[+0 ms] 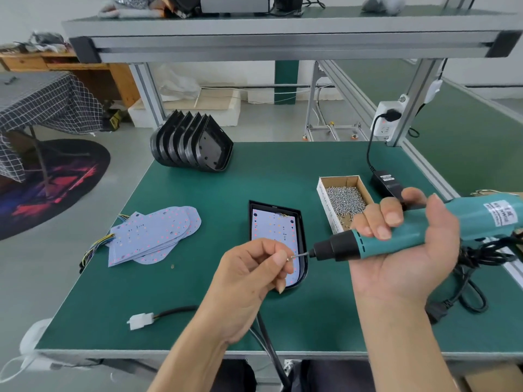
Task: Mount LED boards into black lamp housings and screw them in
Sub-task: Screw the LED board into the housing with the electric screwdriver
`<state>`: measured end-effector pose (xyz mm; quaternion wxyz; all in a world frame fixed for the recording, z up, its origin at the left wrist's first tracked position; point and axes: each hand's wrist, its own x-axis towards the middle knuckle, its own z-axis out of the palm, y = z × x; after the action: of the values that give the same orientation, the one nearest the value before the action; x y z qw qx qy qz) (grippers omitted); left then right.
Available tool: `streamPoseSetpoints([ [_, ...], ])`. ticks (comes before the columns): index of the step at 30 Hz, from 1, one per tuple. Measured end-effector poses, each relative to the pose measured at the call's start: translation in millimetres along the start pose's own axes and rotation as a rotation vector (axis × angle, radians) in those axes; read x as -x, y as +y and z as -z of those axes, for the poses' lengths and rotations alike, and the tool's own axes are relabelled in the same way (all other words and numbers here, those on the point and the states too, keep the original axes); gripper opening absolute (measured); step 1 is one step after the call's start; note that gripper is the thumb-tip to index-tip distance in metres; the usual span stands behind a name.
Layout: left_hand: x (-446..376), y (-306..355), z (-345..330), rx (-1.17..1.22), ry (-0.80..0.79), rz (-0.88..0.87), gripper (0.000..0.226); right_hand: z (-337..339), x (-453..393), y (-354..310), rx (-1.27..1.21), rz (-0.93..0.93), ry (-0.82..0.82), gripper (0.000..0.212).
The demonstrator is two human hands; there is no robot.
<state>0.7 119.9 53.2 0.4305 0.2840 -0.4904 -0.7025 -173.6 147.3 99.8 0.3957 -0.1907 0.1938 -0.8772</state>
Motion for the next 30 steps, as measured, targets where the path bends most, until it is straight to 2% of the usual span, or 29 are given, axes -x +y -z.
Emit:
streamPoseSetpoints([
  [5,3.4,-1.2,-8.8,0.074,0.070,-0.025,0.017,-0.2,1.5,1.5,0.022,0.015,-0.015,0.026],
  [16,3.3,-5.8,-10.7,-0.047,0.079,-0.057,0.011,5.0,-0.1,-3.6,-0.005,0.015,-0.005,0.029],
  [21,1.5,-9.2,-11.0,-0.104,0.087,-0.071,0.016,6.6,-0.6,-1.5,0.008,0.017,0.015,0.028],
  [27,4.0,-12.6,-10.8,-0.422,0.178,-0.136,0.010,8.5,-1.0,1.8,0.055,0.031,0.034,0.028],
  [30,6.7,-15.5,-11.3,-0.624,0.208,-0.260,0.021,9.6,-2.9,4.4,0.046,0.018,0.107,0.028],
])
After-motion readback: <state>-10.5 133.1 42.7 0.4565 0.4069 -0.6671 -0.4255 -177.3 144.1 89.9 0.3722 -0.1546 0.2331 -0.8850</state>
